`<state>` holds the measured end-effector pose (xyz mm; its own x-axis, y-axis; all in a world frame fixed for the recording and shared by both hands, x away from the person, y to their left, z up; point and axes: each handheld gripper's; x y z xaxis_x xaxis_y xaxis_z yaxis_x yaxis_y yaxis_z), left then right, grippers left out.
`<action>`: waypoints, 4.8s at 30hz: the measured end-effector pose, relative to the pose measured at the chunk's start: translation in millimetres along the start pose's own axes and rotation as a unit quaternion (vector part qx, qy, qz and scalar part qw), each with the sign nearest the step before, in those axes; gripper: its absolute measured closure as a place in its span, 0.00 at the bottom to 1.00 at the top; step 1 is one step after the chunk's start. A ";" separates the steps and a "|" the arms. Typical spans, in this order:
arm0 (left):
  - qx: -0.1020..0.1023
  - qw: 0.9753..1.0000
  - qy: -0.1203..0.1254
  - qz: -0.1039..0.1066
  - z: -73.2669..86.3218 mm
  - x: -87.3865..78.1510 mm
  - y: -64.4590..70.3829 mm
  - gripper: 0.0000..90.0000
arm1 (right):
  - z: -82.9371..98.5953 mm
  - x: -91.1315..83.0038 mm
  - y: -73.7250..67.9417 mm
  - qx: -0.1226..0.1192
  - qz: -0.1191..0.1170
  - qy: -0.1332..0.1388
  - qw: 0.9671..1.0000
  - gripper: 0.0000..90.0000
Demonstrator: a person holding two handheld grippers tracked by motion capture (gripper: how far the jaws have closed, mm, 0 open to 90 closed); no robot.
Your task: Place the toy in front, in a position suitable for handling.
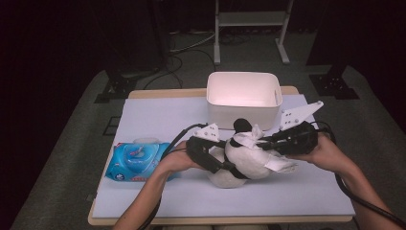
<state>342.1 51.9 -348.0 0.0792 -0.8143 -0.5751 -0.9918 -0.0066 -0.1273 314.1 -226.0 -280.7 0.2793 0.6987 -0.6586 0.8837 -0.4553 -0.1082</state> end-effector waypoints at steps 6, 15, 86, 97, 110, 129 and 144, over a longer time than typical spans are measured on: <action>0.007 1.000 0.005 -0.008 -4.5 -1.3 -0.3 0.41 | -0.6 1.0 -0.9 0.002 -0.001 0.002 1.000 0.89; 0.018 0.999 -0.011 -0.032 -16.3 -24.2 0.1 0.47 | -7.8 0.1 -2.0 -0.005 0.007 0.024 1.000 0.90; 0.027 0.990 -0.132 -0.036 -4.1 1.0 -24.4 0.44 | 20.7 32.5 32.1 0.049 -0.006 -0.016 0.999 0.88; 0.021 0.990 -0.133 -0.035 -2.2 2.6 -29.1 0.43 | 9.6 45.2 43.7 0.045 -0.024 -0.033 0.998 0.88; 0.012 0.991 -0.132 -0.007 -1.7 0.5 -23.0 0.20 | 22.5 44.0 30.5 0.038 -0.024 -0.024 0.999 0.88; 0.032 0.986 -0.161 -0.027 -2.0 19.7 -21.3 0.25 | 20.8 41.1 25.7 0.024 0.005 -0.014 1.000 0.88; 0.028 0.987 -0.145 -0.062 -2.1 13.2 -25.8 0.27 | -1.2 32.2 40.8 0.030 0.034 0.003 0.999 0.87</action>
<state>368.5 40.1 -350.7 0.2339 -0.6088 -0.7581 -0.9660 -0.0571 -0.2521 359.6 -221.4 -305.4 0.3408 0.6685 -0.6610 0.8382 -0.5345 -0.1084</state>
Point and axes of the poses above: each handheld gripper's, and its own axes: x roughly forward along the jaws, z roughly out of its underside, y roughly to its right, and after that the axes turned 12 degrees about x, right-handed
